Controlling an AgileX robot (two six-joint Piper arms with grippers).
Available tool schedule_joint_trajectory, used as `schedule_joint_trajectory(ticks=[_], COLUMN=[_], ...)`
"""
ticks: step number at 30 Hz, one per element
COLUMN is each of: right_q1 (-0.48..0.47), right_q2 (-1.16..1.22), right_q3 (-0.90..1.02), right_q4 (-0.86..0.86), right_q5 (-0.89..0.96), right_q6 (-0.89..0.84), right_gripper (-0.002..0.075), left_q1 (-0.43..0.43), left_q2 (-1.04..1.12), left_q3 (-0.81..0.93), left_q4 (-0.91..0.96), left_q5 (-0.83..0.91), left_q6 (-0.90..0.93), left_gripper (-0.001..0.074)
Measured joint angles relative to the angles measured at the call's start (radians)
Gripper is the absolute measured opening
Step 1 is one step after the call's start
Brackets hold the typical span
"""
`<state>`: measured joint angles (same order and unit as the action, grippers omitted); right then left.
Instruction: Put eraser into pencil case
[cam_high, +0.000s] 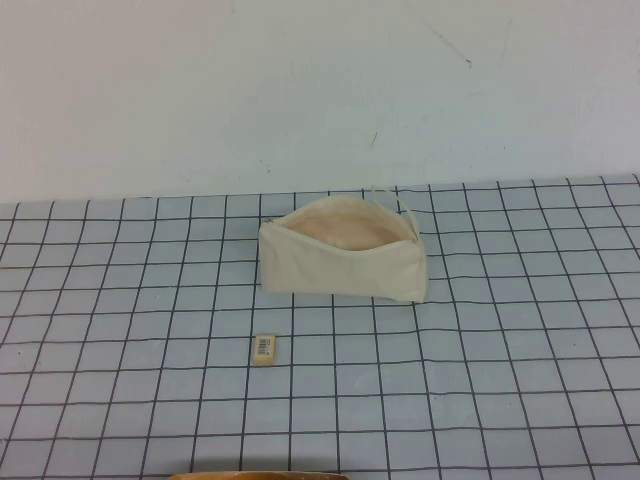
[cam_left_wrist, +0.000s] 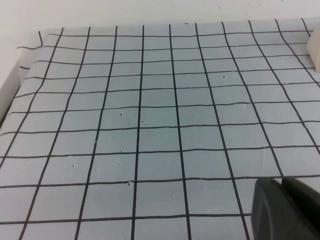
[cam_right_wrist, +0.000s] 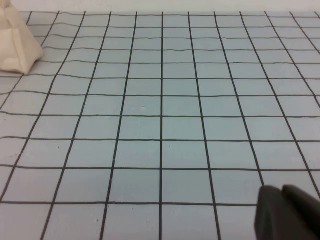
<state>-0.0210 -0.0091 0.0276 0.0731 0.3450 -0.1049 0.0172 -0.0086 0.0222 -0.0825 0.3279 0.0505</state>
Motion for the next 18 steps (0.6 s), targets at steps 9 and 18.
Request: schedule_joint_trajectory(ticks=[9, 18], right_q1=[0.0, 0.0], right_q2=[0.0, 0.0], right_q3=[0.0, 0.0], right_q4=[0.0, 0.0], right_q5=[0.0, 0.0], right_q6=[0.0, 0.0], right_gripper=[-0.0001, -0.0001], left_q1=[0.0, 0.0], left_q2=[0.0, 0.0], left_q3=[0.004, 0.004], left_q4=[-0.494, -0.793], left_q5=[-0.012, -0.071], left_q6=[-0.147, -0.189], left_gripper=[-0.0001, -0.0001])
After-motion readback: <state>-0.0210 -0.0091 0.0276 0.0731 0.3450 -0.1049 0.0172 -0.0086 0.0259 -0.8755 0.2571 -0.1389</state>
